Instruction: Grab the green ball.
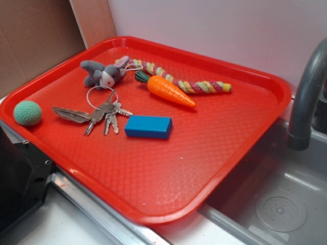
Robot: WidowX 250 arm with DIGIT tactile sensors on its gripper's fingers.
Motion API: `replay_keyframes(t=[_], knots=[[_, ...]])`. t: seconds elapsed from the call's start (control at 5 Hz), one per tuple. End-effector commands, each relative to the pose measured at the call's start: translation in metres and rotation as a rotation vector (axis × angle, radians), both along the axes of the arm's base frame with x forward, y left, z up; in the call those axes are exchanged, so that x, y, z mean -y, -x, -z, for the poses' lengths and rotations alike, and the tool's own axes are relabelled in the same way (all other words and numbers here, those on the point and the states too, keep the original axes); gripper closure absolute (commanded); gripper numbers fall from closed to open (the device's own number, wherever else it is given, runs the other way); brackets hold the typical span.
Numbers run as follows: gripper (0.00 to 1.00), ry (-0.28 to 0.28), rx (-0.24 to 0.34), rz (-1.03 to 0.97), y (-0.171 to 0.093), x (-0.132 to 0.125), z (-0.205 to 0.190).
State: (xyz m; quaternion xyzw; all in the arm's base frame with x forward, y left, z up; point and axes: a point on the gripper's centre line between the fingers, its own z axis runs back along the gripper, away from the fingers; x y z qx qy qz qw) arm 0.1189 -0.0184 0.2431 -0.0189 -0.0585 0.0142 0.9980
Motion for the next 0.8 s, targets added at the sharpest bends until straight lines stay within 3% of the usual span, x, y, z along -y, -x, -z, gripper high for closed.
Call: replay_keyframes(t=[0.0,0.2,0.4,0.6], knots=[[0.00,0.000,0.000,0.000,0.000,0.000,0.000],[0.00,-0.027,-0.076,0.059,-0.008,-0.034,0.050],[0.00,-0.055,-0.023,0.095,-0.003,-0.051,0.099],[0.00,-0.070,-0.028,0.128,0.009,-0.067,0.129]])
